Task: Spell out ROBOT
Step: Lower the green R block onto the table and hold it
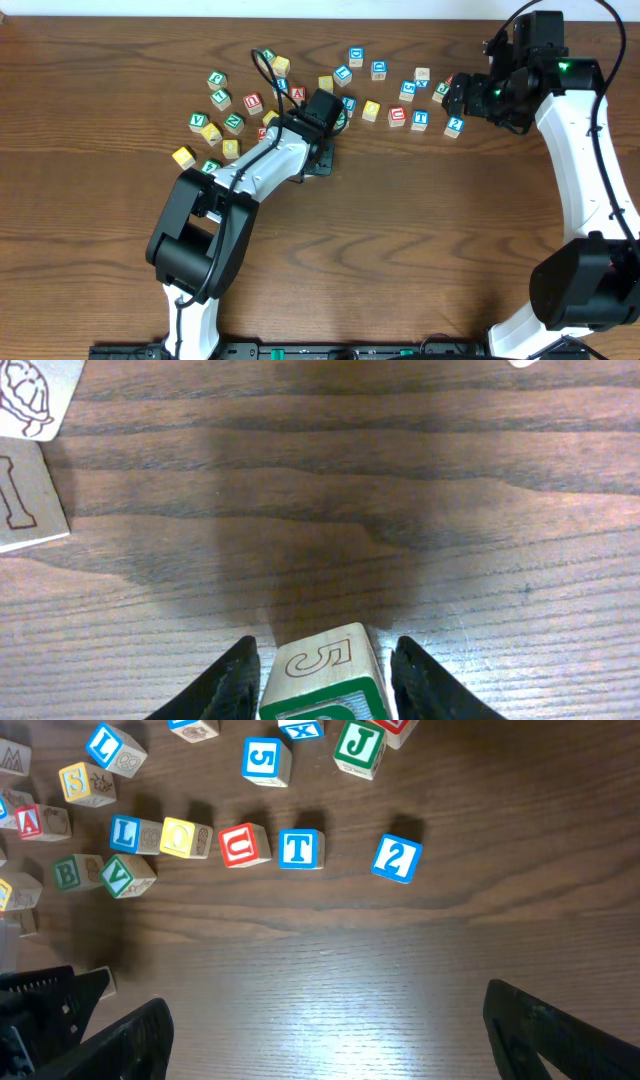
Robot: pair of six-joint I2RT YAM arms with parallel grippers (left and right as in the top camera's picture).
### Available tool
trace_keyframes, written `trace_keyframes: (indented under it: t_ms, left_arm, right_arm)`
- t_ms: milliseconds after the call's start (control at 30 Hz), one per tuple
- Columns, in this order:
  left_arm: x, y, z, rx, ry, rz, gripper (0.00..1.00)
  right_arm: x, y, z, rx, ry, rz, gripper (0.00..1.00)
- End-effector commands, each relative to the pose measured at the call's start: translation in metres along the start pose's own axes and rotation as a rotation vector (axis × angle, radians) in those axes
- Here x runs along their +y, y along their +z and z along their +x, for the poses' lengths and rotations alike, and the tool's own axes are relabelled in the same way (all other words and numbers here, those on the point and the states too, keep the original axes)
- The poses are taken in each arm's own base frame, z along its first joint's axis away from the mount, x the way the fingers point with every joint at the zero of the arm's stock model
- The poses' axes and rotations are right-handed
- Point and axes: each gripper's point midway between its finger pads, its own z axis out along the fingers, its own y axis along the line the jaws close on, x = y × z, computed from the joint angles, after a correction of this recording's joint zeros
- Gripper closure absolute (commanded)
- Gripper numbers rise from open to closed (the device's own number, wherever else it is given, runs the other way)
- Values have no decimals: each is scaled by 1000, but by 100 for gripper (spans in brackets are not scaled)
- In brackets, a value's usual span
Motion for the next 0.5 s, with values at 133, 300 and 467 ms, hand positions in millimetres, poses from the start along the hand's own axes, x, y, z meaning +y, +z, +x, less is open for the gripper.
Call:
trace_keyframes:
  t_ms: [133,300,467]
  left_arm:
    - [3,-1,-1,-8,76,-12,58]
    - [3,-1,-3,-14,98,-9,58]
    - [2,-1,-5,-24,125,-6,58]
  right_arm:
    - [-1,0,-3,-3,12,5,6]
    - [-1,0,-3,-1,12,5,6]
    - [-1,0,-2,0,12,5,6]
